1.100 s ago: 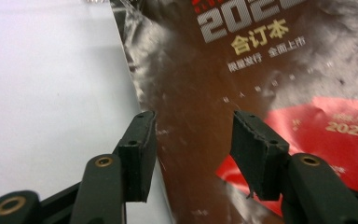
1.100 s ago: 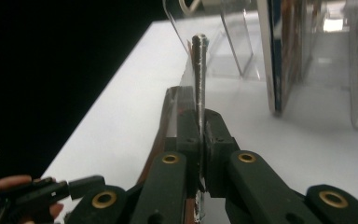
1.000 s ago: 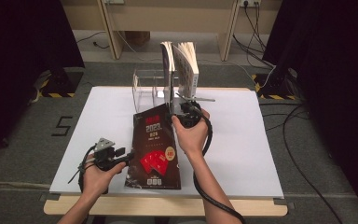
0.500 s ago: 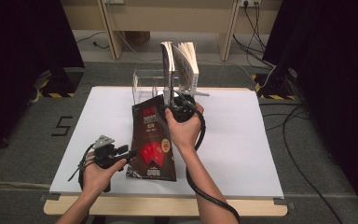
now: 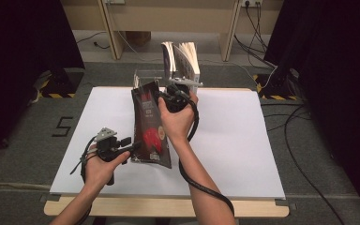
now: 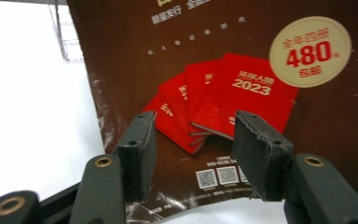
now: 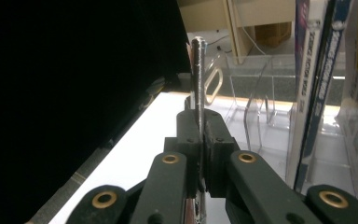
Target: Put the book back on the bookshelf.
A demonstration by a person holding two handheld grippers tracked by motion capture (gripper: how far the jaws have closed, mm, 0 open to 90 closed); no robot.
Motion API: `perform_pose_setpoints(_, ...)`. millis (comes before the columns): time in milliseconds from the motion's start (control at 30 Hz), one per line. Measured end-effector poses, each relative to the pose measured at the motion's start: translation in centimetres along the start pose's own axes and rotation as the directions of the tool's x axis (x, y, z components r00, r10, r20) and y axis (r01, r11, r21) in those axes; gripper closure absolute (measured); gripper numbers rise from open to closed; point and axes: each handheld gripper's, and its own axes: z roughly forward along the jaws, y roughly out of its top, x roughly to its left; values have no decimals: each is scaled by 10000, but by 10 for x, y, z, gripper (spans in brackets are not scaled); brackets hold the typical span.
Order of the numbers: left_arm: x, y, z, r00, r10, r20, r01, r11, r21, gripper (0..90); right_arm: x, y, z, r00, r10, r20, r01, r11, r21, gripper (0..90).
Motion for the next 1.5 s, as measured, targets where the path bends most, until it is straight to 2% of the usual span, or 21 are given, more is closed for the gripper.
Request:
perform_pose_setpoints(167, -6, 14, 0, 9998, 142, 162, -138, 9995, -279, 462, 4, 5, 1, 10000, -71, 67, 73, 9994, -348, 875)
perform_pose_setpoints(367, -23, 36, -1, 9973, 528, 512, -492, 9964, -689, 446, 7, 7, 5, 10000, -62, 65, 65, 9988, -495, 875)
perform_pose_setpoints(600, -38, 54, 6, 9939, 875, 665, -819, 9932, -827, 428, 6, 10, 7, 9998, 45, 182, -28, 9960, -889, 875)
perform_pose_setpoints(767, -48, 67, 13, 9912, 1069, 782, -1005, 9916, -815, 412, 7, 13, 10, 9995, 89, 312, -63, 9966, -826, 874)
perform_pose_setpoints(900, -52, 73, 23, 9907, 1177, 682, -1131, 9913, -668, 395, 8, 13, 12, 9992, 8, 408, 23, 9970, -776, 874)
perform_pose_setpoints(1133, -59, 76, 40, 9897, 1424, 172, -1415, 9890, -441, 378, 6, 14, 13, 9979, -101, 644, 141, 9980, -621, 873)
perform_pose_setpoints(1300, -63, 76, 49, 9839, 1772, -236, -1779, 9835, -327, 378, 6, 15, 10, 9972, 34, 748, 11, 9982, -606, 873)
perform_pose_setpoints(1367, -65, 75, 52, 9860, 1652, -213, -1659, 9853, -403, 373, 7, 16, 8, 9972, 73, 740, -24, 9978, -662, 872)
perform_pose_setpoints(1467, -67, 74, 52, 9783, 2051, -294, -2063, 9772, -495, 411, 10, 17, 4, 9973, 21, 729, 31, 9975, -710, 872)
perform_pose_setpoints(1500, -67, 73, 50, 9780, 2066, -284, -2078, 9769, -502, 447, 10, 18, 3, 9978, 30, 665, 16, 9975, -701, 872)
